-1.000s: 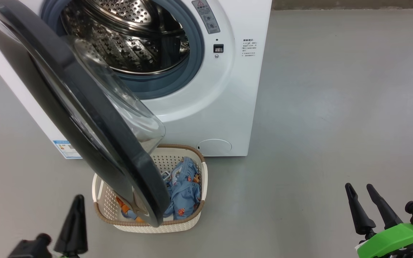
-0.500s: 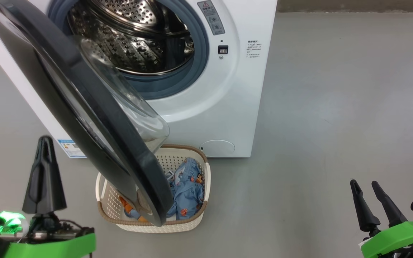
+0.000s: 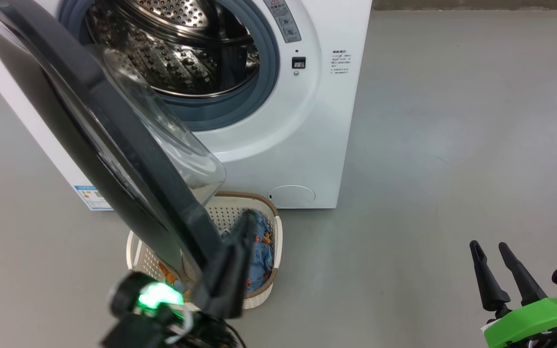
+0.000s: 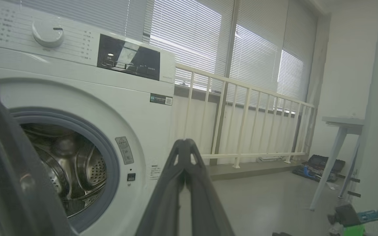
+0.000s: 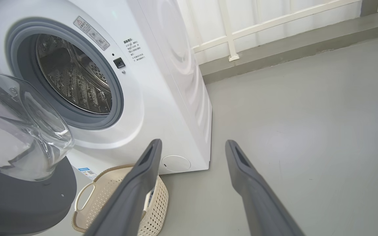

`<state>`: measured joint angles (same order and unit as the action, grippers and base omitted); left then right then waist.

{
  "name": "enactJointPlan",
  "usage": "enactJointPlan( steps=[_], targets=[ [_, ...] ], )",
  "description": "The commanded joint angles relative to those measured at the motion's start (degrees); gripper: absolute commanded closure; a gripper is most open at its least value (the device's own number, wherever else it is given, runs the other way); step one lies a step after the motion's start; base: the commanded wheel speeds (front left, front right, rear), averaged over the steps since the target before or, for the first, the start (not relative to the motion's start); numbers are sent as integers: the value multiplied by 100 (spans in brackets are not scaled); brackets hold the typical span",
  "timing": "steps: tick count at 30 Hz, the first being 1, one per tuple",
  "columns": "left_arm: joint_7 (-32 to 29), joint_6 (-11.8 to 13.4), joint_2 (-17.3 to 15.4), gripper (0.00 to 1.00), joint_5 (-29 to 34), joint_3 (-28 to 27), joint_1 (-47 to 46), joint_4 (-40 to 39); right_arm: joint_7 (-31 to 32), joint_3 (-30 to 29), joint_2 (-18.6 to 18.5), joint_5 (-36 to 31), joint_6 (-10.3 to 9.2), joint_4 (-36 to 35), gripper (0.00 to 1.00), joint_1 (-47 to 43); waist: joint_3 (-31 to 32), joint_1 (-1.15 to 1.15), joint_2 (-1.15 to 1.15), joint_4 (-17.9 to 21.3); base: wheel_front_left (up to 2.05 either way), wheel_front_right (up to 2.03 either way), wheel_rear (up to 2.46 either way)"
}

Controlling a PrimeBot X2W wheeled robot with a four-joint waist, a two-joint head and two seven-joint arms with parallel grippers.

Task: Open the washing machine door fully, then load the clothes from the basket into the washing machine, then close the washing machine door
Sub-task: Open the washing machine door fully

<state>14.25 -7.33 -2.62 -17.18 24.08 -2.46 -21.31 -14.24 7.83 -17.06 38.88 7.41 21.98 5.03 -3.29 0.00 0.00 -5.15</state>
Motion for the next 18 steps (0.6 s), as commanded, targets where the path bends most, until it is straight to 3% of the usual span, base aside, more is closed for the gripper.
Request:
enactJointPlan(
  steps=[1, 7, 18],
  targets=[
    [-50, -10, -26, 100, 75, -26, -158, 31, -75, 113, -79, -56, 8, -152, 0, 13, -20, 0, 0, 20, 0, 0, 0],
    [-82, 16, -26, 100, -145, 367, -128, 792, -75, 165, -68, -59, 8, -157, 0, 80, -73, 0, 0, 85, 0, 0, 0],
    [40, 132, -26, 100, -693, 182, -423, 2132, -75, 219, -38, -52, 8, -142, 0, 133, -140, 0, 0, 153, 0, 0, 0]
  ],
)
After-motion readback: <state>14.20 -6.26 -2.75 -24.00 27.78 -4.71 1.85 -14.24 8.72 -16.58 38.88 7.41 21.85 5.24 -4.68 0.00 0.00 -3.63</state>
